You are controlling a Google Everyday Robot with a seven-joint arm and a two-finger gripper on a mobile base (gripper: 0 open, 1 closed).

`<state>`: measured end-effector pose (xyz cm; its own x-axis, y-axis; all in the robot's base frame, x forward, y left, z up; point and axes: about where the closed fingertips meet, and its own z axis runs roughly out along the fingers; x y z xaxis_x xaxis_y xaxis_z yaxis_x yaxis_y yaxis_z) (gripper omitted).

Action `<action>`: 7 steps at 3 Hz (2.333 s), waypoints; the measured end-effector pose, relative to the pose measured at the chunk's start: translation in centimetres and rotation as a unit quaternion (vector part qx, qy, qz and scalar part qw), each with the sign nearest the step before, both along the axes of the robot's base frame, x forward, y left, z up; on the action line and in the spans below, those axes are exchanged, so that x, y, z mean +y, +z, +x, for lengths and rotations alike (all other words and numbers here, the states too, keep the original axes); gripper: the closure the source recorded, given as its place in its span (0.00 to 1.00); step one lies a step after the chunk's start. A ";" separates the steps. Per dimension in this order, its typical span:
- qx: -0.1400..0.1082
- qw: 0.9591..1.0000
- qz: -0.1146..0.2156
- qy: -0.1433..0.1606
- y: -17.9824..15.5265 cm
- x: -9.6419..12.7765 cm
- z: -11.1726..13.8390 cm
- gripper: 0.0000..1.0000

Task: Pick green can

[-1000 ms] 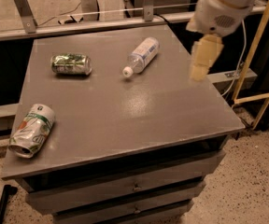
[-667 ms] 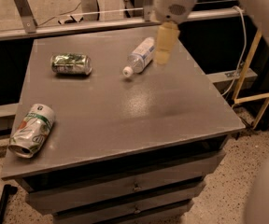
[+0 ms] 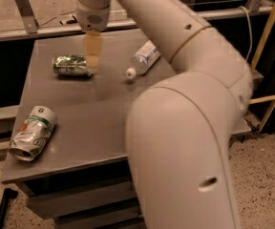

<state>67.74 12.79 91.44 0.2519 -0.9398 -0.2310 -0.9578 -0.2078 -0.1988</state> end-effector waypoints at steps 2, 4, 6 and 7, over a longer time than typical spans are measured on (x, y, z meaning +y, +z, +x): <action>0.020 0.999 -0.037 0.002 -4.3 8.5 0.1 0.00; 0.022 0.997 -0.069 -0.026 -6.8 11.4 0.3 0.17; 0.003 0.994 -0.085 -0.067 -7.3 9.2 1.7 0.64; -0.006 0.996 -0.065 -0.063 -5.5 7.7 1.7 0.88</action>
Offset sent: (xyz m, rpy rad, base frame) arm -0.0212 0.1149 -0.0594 -0.1825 0.1047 -0.0030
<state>69.49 20.50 85.91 0.1312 -0.9859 -0.1036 -0.9757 -0.1100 -0.1896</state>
